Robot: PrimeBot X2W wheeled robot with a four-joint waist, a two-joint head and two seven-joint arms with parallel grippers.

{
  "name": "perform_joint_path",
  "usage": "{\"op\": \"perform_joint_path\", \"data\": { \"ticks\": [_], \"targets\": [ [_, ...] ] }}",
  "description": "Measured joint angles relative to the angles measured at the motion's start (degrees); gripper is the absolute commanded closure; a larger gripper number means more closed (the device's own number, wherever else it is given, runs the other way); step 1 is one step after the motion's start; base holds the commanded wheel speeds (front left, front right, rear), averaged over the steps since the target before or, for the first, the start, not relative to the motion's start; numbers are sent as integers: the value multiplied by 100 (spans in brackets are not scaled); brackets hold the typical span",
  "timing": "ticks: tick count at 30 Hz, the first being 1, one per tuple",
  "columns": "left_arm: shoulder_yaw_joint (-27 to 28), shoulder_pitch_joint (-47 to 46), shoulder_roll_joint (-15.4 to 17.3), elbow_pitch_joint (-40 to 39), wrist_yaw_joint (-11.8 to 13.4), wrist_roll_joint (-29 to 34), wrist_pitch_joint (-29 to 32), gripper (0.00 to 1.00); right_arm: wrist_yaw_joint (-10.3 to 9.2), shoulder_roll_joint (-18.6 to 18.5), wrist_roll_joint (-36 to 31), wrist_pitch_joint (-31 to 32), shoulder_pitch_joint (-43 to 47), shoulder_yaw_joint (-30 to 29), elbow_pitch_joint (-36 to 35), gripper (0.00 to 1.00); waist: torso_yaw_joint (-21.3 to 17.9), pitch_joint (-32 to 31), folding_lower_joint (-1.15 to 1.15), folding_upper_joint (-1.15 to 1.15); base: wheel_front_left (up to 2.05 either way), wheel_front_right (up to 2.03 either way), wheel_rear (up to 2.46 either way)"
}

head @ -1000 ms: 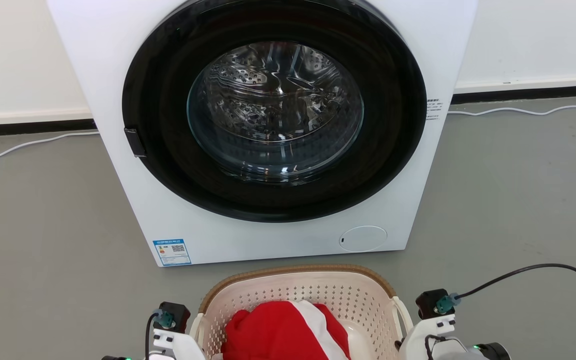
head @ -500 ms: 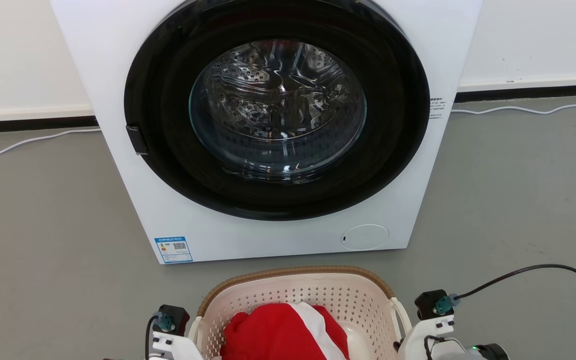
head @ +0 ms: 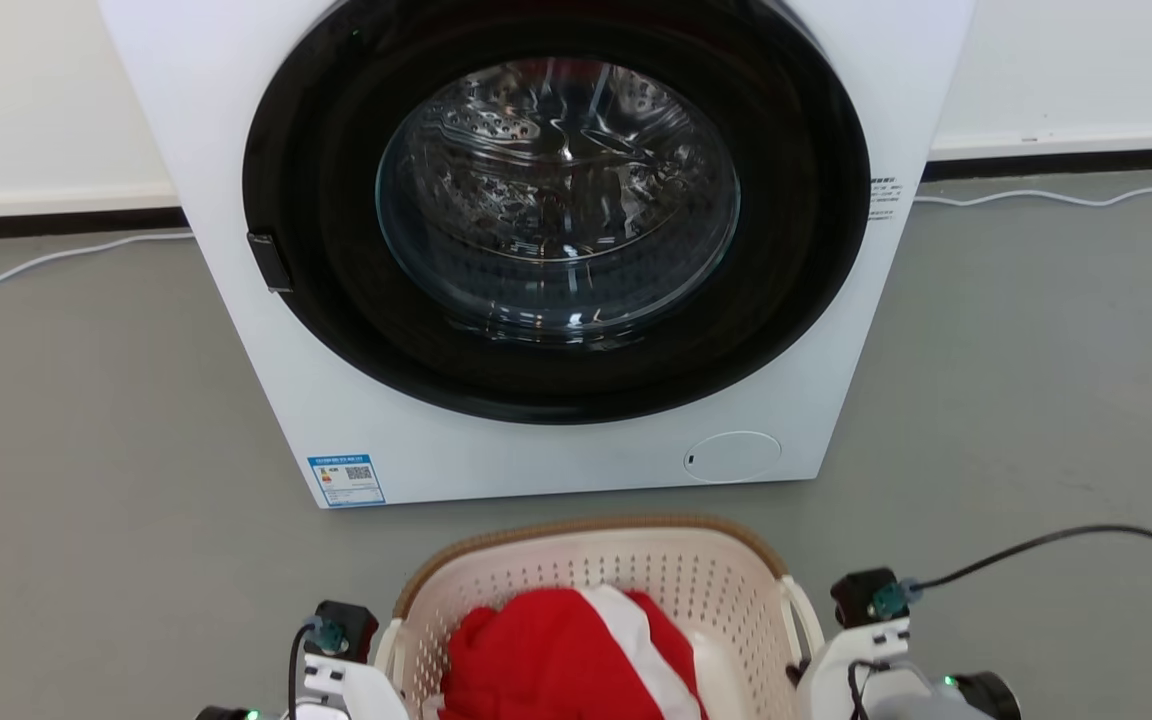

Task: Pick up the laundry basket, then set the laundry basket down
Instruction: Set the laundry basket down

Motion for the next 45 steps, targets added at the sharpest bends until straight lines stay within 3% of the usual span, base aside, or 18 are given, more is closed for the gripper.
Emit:
{"op": "perform_joint_path", "data": {
  "ticks": [12, 20, 45],
  "targets": [
    [-30, -274, 27, 62, 10, -32, -401, 100, 0, 0, 63, -463, -207, 20, 16, 100, 47, 464, 0, 0, 0, 0, 0],
    [-7, -692, 30, 62, 158, -31, -977, 100, 1, -3, 57, -966, -677, -1, 105, 100, 153, 1081, 0, 0, 0, 0, 0],
    [225, -1934, 165, -521, 280, 255, -1199, 100, 1, -138, -563, -1714, -1828, -582, 268, 100, 353, 3162, 0, 0, 0, 0, 0]
  ]
}}
